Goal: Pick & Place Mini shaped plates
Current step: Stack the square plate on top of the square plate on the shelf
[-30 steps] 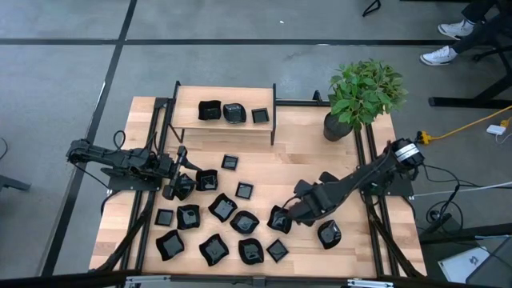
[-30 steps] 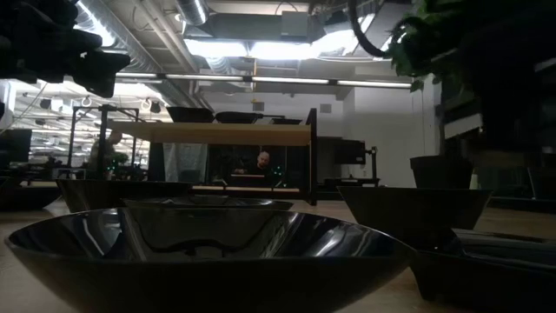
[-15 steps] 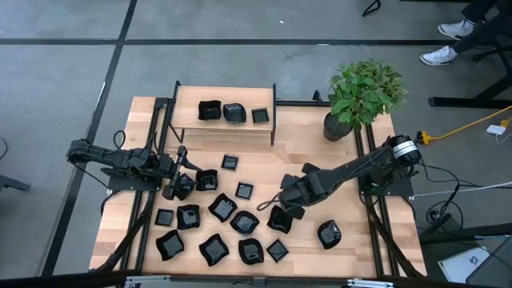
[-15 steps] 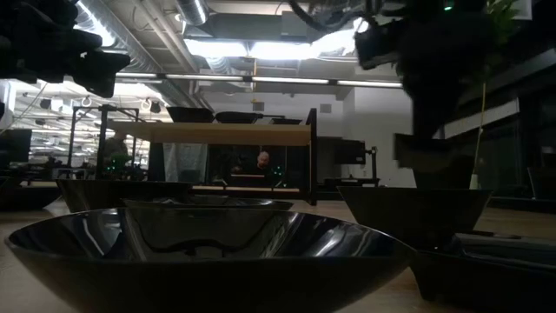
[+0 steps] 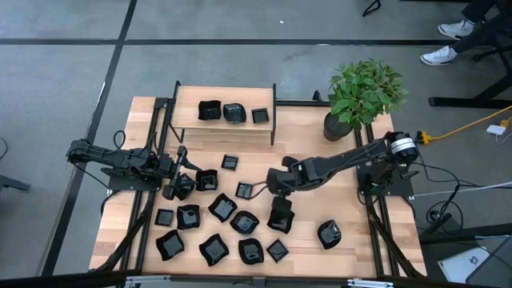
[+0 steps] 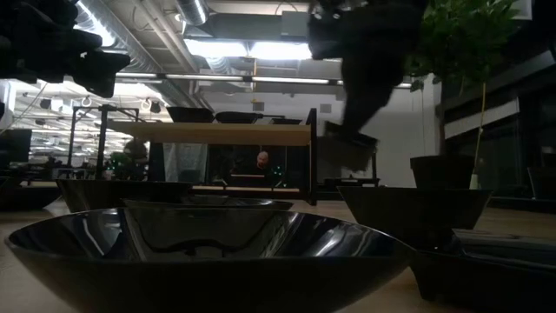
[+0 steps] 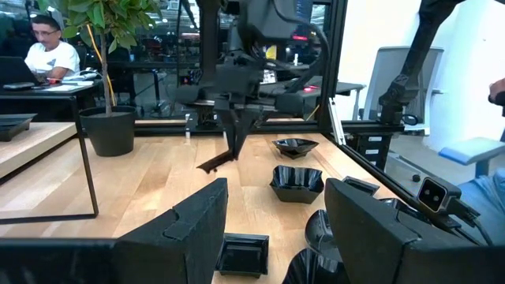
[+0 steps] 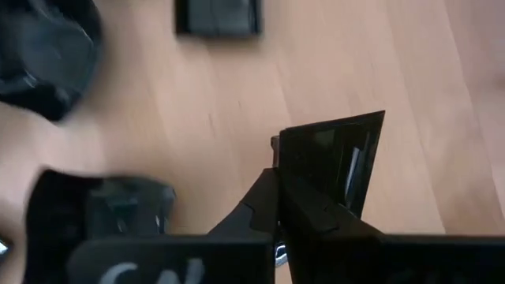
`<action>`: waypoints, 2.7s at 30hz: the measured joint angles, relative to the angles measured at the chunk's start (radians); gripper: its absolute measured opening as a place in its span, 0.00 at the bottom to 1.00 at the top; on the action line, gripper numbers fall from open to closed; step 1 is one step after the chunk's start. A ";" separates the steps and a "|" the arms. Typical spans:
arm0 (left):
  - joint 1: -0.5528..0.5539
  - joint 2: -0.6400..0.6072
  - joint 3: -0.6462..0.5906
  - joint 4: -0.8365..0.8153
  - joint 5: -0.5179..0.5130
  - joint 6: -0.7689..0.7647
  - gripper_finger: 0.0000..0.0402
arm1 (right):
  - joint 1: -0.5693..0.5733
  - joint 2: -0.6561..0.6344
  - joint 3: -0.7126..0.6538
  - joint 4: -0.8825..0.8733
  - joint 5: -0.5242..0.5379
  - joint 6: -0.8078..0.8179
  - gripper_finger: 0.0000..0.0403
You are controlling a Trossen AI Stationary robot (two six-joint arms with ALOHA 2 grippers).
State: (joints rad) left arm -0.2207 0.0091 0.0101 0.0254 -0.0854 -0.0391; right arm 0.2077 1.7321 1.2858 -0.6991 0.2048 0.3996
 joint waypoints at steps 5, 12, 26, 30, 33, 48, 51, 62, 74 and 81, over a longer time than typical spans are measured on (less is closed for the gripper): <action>0.000 0.000 0.000 0.000 0.000 0.000 0.52 | -0.043 0.000 0.000 0.116 -0.058 -0.085 0.02; 0.000 0.000 0.000 0.000 0.000 0.000 0.52 | -0.095 0.000 0.021 0.229 -0.104 -0.179 0.02; 0.000 0.000 0.000 0.000 0.000 0.000 0.52 | -0.165 0.000 0.213 0.236 -0.051 -0.443 0.02; 0.000 0.000 0.000 0.000 0.000 0.000 0.52 | -0.183 0.000 0.243 0.236 0.007 -0.537 0.02; 0.000 0.000 0.000 0.000 0.000 0.000 0.52 | -0.196 0.000 0.252 0.238 0.072 -0.600 0.02; 0.000 0.000 0.000 0.000 0.000 0.000 0.52 | -0.339 0.000 0.252 0.234 0.170 -0.771 0.02; 0.000 0.000 0.000 0.000 0.000 0.000 0.52 | -0.377 0.000 0.252 0.226 0.170 -0.791 0.02; 0.000 0.000 0.000 0.000 0.000 0.000 0.52 | -0.447 0.000 0.193 0.215 0.170 -0.793 0.02; 0.000 0.000 0.000 0.000 0.000 0.000 0.52 | -0.481 0.000 0.180 0.249 0.170 -0.720 0.07; 0.000 0.000 0.000 0.000 0.000 0.000 0.52 | -0.501 0.000 0.180 0.248 0.169 -0.661 0.20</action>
State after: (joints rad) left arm -0.2204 0.0093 0.0098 0.0254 -0.0853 -0.0388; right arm -0.2937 1.7321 1.4658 -0.4511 0.3736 -0.2618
